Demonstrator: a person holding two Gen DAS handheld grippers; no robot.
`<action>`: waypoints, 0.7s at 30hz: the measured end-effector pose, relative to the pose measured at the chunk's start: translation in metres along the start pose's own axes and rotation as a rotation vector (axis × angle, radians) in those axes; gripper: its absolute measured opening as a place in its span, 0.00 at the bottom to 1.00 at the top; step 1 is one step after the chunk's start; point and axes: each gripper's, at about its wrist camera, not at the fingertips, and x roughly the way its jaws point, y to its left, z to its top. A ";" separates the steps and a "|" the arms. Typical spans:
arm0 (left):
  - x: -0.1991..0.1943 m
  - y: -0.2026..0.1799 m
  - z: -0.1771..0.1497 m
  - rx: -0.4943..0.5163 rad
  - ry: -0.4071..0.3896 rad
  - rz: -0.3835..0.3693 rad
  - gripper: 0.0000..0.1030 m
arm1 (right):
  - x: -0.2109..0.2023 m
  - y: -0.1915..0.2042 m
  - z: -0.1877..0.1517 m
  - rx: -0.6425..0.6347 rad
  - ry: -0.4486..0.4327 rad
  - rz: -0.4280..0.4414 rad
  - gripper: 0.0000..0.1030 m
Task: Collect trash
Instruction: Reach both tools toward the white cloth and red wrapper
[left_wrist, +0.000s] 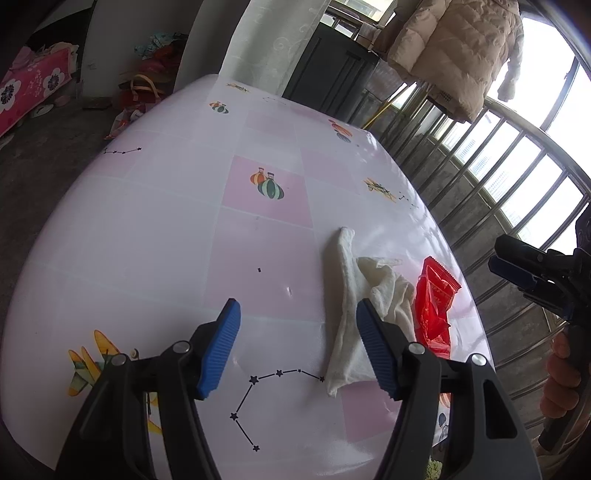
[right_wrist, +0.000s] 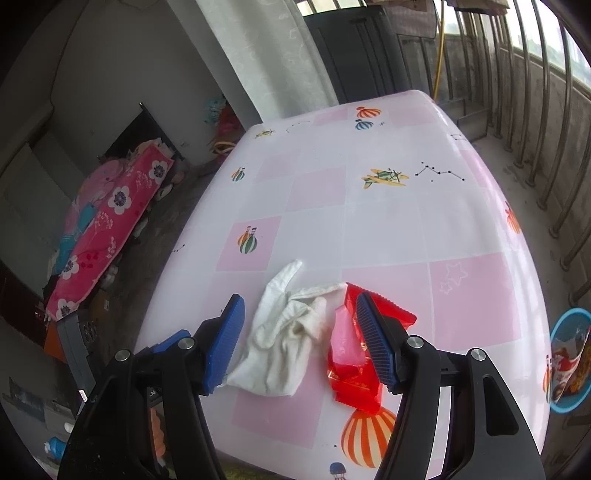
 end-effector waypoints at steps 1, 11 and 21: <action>0.000 0.000 0.000 0.001 0.000 0.000 0.61 | 0.000 0.000 0.000 0.000 0.000 0.000 0.58; 0.000 0.000 -0.002 0.000 0.000 0.004 0.61 | -0.001 0.000 0.001 0.000 -0.002 0.003 0.58; -0.001 0.004 -0.001 -0.004 -0.011 0.015 0.61 | 0.001 0.002 -0.001 -0.008 -0.005 0.009 0.58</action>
